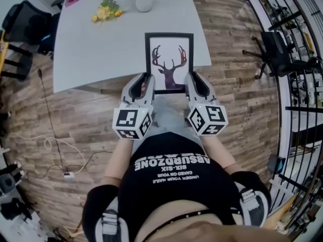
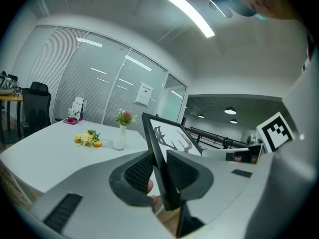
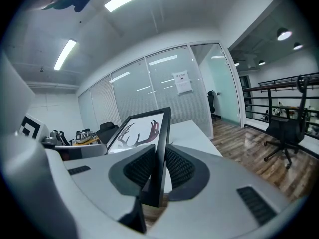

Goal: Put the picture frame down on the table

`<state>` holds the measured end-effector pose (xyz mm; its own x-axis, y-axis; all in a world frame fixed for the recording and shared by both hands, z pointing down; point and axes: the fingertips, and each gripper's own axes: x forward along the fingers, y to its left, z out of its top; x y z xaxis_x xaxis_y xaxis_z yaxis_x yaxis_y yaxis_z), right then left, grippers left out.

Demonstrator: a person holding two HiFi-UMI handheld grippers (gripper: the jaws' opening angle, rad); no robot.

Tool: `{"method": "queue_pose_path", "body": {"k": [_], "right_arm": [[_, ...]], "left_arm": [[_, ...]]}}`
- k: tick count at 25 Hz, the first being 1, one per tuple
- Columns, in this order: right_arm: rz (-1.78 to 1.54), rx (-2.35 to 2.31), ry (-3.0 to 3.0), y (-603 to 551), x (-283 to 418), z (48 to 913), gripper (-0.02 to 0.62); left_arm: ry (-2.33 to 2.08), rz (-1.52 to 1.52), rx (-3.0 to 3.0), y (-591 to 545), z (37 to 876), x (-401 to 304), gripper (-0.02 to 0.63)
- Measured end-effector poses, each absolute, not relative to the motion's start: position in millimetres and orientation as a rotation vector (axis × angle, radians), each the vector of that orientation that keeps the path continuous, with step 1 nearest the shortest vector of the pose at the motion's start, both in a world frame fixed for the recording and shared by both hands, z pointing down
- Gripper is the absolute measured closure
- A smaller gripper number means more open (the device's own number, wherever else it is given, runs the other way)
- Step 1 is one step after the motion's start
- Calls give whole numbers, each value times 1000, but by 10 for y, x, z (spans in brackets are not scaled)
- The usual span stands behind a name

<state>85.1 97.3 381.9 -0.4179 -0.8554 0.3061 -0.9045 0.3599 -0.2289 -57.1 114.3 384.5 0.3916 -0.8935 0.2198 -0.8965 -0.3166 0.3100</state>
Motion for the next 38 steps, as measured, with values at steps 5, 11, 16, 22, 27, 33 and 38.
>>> {"method": "queue_pose_path", "body": {"k": [5, 11, 16, 22, 27, 33, 38], "right_arm": [[544, 1609, -2466, 513, 826, 3851, 514], [573, 1615, -2458, 61, 798, 3880, 514], [600, 1617, -2455, -286, 859, 3904, 514], [627, 1605, -2442, -716, 874, 4000, 514], [644, 1586, -2435, -1012, 878, 4083, 514], [657, 1563, -2423, -1321, 920, 4228, 514], [668, 1533, -2405, -1482, 889, 4349, 514]], "left_arm": [[-1538, 34, 2270, 689, 3903, -586, 509], [-1547, 74, 2285, 219, 3888, -612, 509], [-1535, 82, 2289, -121, 3884, -556, 509], [-1526, 99, 2266, -545, 3986, -537, 509], [-1520, 115, 2244, -831, 4083, -532, 509], [-1525, 134, 2216, -1120, 4252, -485, 509], [-1528, 151, 2184, -1273, 4374, -512, 509]]}}
